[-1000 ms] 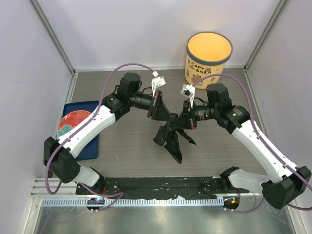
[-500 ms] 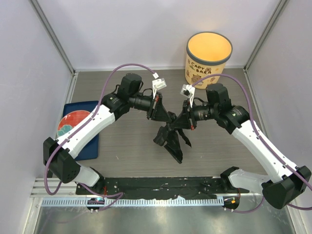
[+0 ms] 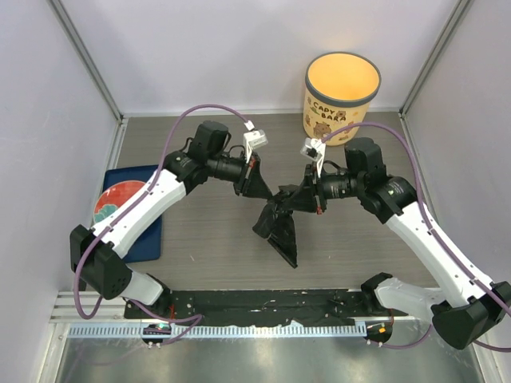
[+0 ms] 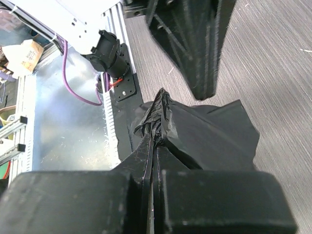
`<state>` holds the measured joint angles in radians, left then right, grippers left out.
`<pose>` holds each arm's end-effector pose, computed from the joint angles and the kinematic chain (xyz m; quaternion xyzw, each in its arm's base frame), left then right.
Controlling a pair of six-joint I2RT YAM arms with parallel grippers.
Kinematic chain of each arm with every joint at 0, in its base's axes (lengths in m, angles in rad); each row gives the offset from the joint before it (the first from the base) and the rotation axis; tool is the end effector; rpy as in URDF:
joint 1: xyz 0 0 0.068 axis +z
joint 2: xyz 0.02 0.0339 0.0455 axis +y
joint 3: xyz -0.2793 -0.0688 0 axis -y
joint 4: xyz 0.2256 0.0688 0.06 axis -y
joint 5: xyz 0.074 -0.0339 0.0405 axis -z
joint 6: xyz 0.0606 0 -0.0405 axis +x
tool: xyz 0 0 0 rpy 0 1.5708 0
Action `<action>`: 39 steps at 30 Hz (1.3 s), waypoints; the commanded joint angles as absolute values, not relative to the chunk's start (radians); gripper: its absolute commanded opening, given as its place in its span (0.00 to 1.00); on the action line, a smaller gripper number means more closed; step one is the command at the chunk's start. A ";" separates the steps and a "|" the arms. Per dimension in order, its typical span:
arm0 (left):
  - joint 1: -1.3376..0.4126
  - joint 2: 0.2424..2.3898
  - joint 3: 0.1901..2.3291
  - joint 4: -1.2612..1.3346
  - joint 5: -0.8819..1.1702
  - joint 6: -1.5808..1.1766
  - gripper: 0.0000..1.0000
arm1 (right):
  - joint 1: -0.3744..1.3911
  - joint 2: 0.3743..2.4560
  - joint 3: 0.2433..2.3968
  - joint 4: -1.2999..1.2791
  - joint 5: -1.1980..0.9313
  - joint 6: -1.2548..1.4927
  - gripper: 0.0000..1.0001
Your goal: Put the trash bags into the trash bin
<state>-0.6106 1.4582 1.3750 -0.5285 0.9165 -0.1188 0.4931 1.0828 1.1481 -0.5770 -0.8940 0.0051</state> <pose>0.2258 -0.2167 0.3684 0.3917 0.7220 -0.5142 0.2466 0.1607 0.1400 0.3800 -0.3999 0.7024 0.4738 0.3495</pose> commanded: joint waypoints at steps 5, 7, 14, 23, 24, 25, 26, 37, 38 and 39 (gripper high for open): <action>-0.522 1.454 1.368 -0.572 0.915 -0.058 0.00 | 0.480 1.034 1.164 -0.587 -0.936 -0.014 0.01; -0.496 1.439 1.356 -0.499 1.044 -0.119 0.00 | 0.480 1.035 1.161 -0.588 -0.928 -0.023 0.01; -0.549 1.396 1.353 -0.359 1.197 -0.273 0.64 | 0.480 1.063 1.164 -0.574 -0.933 -0.023 0.01; -0.620 1.428 1.361 -0.344 1.086 -0.282 0.68 | 0.482 1.071 1.166 -0.520 -0.965 0.018 0.01; -0.627 1.433 1.371 -0.350 1.082 -0.270 0.66 | 0.480 1.071 1.167 -0.519 -0.966 0.021 0.01; -0.630 1.437 1.374 -0.356 1.077 -0.264 0.56 | 0.480 1.071 1.169 -0.517 -0.968 0.025 0.01; -0.632 1.445 1.377 -0.360 1.078 -0.261 0.51 | 0.480 1.069 1.170 -0.514 -0.971 0.026 0.01; -0.497 1.397 1.264 -0.209 1.111 -0.402 0.00 | 0.459 1.037 1.170 -0.603 -0.942 -0.023 0.01; -0.486 1.397 1.267 -0.242 1.112 -0.370 0.00 | 0.454 1.034 1.172 -0.624 -0.942 -0.032 0.01; -0.485 1.396 1.272 -0.256 1.117 -0.358 0.00 | 0.443 1.034 1.173 -0.636 -0.937 -0.038 0.01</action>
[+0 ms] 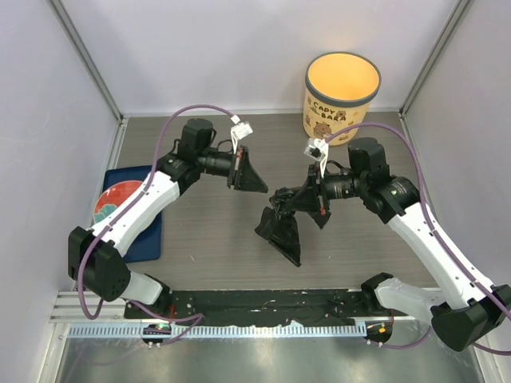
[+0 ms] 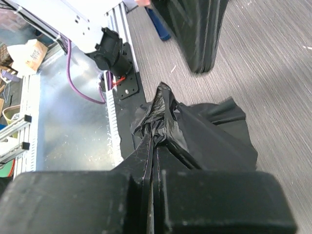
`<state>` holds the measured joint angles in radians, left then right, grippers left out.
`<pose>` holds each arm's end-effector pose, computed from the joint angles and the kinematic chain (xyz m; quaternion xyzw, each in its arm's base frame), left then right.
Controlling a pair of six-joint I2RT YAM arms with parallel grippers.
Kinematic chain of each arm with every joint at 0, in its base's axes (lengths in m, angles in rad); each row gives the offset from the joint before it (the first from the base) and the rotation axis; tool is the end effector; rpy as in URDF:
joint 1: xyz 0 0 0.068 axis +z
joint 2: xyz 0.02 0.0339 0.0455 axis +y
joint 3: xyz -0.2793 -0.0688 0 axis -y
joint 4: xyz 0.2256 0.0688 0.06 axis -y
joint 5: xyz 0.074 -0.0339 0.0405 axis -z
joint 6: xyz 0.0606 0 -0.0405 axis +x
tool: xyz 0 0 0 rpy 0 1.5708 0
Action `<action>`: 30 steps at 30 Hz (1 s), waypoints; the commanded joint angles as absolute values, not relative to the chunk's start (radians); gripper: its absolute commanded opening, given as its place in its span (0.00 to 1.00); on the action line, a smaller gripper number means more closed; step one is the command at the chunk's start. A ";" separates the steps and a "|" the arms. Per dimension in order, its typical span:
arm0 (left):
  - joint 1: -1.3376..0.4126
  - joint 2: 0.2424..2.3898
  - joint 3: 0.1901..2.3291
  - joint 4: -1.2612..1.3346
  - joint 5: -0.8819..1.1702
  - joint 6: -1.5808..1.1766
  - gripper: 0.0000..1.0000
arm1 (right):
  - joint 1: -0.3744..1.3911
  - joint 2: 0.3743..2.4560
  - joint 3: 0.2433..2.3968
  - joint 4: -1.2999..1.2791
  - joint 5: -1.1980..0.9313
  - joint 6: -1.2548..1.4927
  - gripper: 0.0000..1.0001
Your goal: Put the trash bags into the trash bin
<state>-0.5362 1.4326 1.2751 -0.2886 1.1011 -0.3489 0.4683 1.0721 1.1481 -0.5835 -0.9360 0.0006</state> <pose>0.2348 -0.2024 0.3702 0.3451 0.6918 -0.5945 0.2211 0.1590 0.1351 0.3823 -0.4007 0.6954 0.4833 0.3497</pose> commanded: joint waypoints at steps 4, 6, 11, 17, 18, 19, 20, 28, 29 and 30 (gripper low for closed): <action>-0.479 1.399 1.276 -0.284 1.124 -0.327 0.00 | 0.425 1.046 1.190 -0.684 -0.931 -0.055 0.02; -0.479 1.405 1.285 -0.265 1.161 -0.343 0.00 | 0.425 1.046 1.190 -0.680 -0.937 -0.055 0.01; -0.537 1.419 1.316 -0.247 1.157 -0.353 0.82 | 0.425 1.055 1.183 -0.635 -0.960 -0.032 0.01; -0.613 1.474 1.387 -0.348 1.075 -0.298 0.69 | 0.425 1.066 1.183 -0.589 -0.980 -0.008 0.01; -0.621 1.476 1.388 -0.350 1.063 -0.288 0.65 | 0.425 1.068 1.178 -0.583 -0.985 -0.003 0.01; -0.629 1.477 1.390 -0.348 1.054 -0.285 0.64 | 0.426 1.068 1.174 -0.563 -0.986 -0.003 0.01; -0.646 1.480 1.396 -0.351 1.049 -0.279 0.62 | 0.426 1.071 1.172 -0.554 -0.989 0.020 0.01; -0.640 1.482 1.394 -0.342 1.069 -0.282 0.00 | 0.426 1.077 1.183 -0.587 -0.980 0.008 0.14; -0.632 1.470 1.361 -0.316 1.077 -0.326 0.00 | 0.426 1.075 1.186 -0.601 -0.971 0.005 0.18; -0.621 1.457 1.338 -0.283 1.081 -0.351 0.00 | 0.416 1.068 1.184 -0.617 -0.962 0.005 0.26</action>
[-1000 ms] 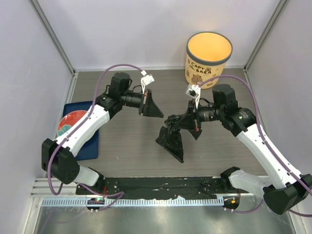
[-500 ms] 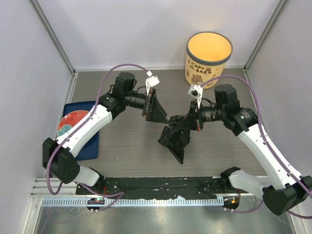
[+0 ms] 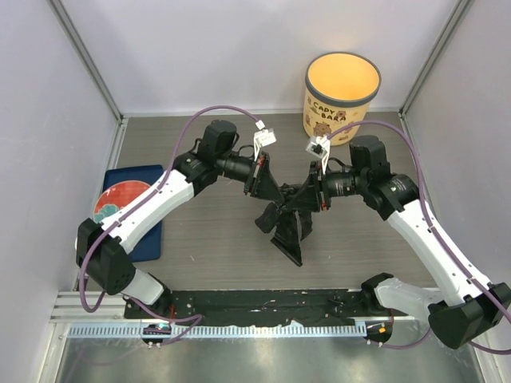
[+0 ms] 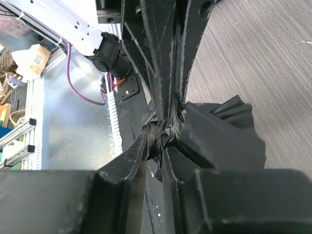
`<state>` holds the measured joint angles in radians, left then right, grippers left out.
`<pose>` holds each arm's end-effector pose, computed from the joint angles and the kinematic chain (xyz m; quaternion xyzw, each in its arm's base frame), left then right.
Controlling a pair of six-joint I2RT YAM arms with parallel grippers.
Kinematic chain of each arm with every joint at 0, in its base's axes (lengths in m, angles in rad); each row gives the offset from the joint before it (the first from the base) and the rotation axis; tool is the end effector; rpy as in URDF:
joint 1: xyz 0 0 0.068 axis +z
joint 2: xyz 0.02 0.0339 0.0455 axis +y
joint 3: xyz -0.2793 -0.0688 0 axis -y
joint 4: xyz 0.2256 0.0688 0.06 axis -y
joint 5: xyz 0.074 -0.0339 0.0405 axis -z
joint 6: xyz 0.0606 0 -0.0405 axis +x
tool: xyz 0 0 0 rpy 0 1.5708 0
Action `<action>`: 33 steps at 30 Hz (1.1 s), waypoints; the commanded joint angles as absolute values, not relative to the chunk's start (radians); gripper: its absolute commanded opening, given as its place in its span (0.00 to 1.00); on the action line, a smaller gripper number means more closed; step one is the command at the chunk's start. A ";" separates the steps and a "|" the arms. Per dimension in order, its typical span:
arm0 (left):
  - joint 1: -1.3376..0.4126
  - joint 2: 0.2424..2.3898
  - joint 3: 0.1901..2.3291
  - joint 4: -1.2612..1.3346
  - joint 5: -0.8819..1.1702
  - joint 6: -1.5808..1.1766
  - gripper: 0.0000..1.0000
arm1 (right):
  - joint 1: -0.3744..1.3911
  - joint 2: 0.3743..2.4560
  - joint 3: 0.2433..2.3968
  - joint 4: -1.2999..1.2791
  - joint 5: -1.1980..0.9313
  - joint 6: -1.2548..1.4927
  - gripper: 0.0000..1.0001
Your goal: Put the trash bags into the trash bin
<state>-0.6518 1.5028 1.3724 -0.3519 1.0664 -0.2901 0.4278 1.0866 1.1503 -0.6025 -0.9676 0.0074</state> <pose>0.2254 -0.2387 0.3744 0.3914 0.6774 -0.5898 0.2001 0.1652 0.1302 0.3793 -0.3851 0.7051 0.4893 0.3391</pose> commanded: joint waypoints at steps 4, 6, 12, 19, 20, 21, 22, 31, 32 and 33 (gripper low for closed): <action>-0.603 1.422 1.281 -0.201 1.095 -0.396 0.00 | 0.376 1.066 1.172 -0.635 -0.966 0.057 0.48; -0.603 1.425 1.279 -0.199 1.089 -0.397 0.00 | 0.374 1.074 1.166 -0.612 -0.973 0.110 0.50; -0.604 1.440 1.295 -0.190 1.072 -0.403 0.00 | 0.377 1.080 1.099 -0.384 -0.973 0.379 0.49; -0.615 1.448 1.315 -0.175 1.066 -0.419 0.00 | 0.387 1.141 1.098 -0.354 -0.908 0.377 0.45; -0.615 1.445 1.315 -0.175 1.066 -0.420 0.00 | 0.387 1.146 1.101 -0.357 -0.901 0.373 0.33; -0.615 1.442 1.315 -0.179 1.069 -0.419 0.00 | 0.387 1.152 1.111 -0.376 -0.887 0.348 0.22; -0.615 1.436 1.312 -0.181 1.068 -0.419 0.00 | 0.387 1.152 1.117 -0.397 -0.882 0.328 0.16; -0.575 1.376 1.252 -0.173 1.101 -0.425 0.00 | 0.385 1.157 1.204 -0.716 -0.658 0.036 0.01; -0.574 1.373 1.250 -0.173 1.107 -0.428 0.00 | 0.385 1.158 1.206 -0.725 -0.617 0.028 0.01; -0.574 1.371 1.249 -0.167 1.111 -0.428 0.00 | 0.384 1.161 1.209 -0.747 -0.605 0.014 0.01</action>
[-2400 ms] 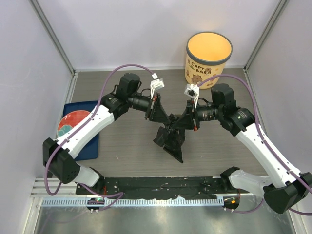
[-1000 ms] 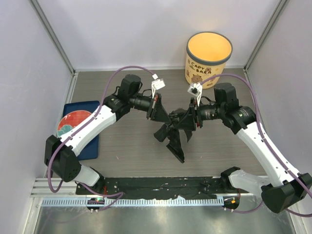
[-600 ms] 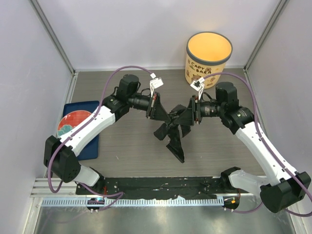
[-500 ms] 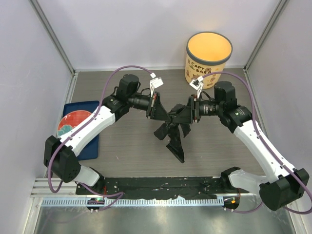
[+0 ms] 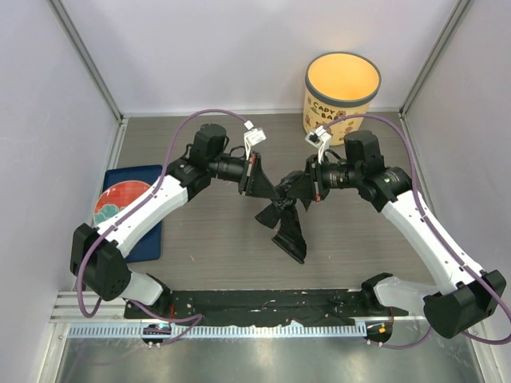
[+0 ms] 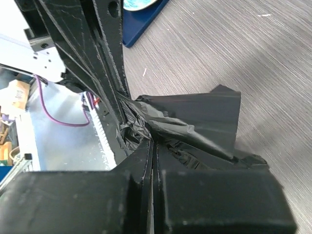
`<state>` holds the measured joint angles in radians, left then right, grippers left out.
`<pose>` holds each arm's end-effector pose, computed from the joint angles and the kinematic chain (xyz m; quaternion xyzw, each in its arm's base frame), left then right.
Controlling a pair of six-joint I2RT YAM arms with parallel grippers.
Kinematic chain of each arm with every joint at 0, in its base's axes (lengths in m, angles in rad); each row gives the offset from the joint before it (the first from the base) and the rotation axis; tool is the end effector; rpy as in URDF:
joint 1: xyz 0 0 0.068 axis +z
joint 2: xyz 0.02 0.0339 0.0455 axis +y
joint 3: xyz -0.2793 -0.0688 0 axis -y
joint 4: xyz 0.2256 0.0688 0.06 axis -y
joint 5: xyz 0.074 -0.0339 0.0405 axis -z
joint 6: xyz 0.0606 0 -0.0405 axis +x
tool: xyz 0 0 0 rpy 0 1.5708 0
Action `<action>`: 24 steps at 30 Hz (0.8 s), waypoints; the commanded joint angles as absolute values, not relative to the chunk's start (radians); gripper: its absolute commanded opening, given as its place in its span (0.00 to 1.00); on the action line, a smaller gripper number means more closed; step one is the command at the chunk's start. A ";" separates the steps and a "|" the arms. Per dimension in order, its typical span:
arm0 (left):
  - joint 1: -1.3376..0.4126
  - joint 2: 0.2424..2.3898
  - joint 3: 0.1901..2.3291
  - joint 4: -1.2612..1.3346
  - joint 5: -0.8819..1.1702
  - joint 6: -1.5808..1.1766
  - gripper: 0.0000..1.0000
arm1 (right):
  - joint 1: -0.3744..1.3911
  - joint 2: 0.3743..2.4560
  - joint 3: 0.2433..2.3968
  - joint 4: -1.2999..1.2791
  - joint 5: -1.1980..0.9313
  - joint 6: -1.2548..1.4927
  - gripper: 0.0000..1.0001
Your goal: Put the trash bags into the trash bin
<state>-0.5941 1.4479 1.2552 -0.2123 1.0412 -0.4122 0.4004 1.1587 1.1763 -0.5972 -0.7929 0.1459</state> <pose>0.2316 -0.2196 0.3652 0.3384 0.6964 -0.5941 0.2181 0.1951 0.1295 0.3696 -0.2851 0.7816 0.4454 0.3308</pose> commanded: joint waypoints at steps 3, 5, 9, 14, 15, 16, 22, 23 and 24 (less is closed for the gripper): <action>-0.569 1.365 1.239 -0.149 1.124 -0.440 0.00 | 0.385 1.164 1.219 -0.773 -0.574 -0.021 0.17; -0.565 1.364 1.232 -0.134 1.140 -0.451 0.00 | 0.385 1.169 1.223 -0.787 -0.566 -0.037 0.18; -0.561 1.359 1.227 -0.135 1.134 -0.453 0.00 | 0.382 1.167 1.223 -0.793 -0.577 -0.044 0.11; -0.537 1.351 1.213 -0.143 1.137 -0.456 0.00 | 0.353 1.166 1.233 -0.830 -0.555 -0.092 0.01; -0.522 1.347 1.207 -0.144 1.135 -0.456 0.00 | 0.329 1.164 1.239 -0.845 -0.551 -0.110 0.01; -0.514 1.342 1.204 -0.149 1.135 -0.456 0.00 | 0.313 1.164 1.242 -0.856 -0.548 -0.121 0.01; -0.460 1.325 1.203 -0.262 1.109 -0.365 0.00 | 0.209 1.149 1.252 -0.885 -0.517 -0.158 0.01; -0.453 1.321 1.201 -0.277 1.103 -0.353 0.00 | 0.201 1.146 1.253 -0.885 -0.514 -0.163 0.01; -0.434 1.318 1.190 -0.293 1.101 -0.341 0.00 | 0.193 1.143 1.253 -0.890 -0.511 -0.166 0.01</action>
<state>-0.4728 1.3708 1.2022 -0.2253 1.0969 -0.4084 0.2295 1.1717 1.2118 -0.8627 -0.5564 -0.1165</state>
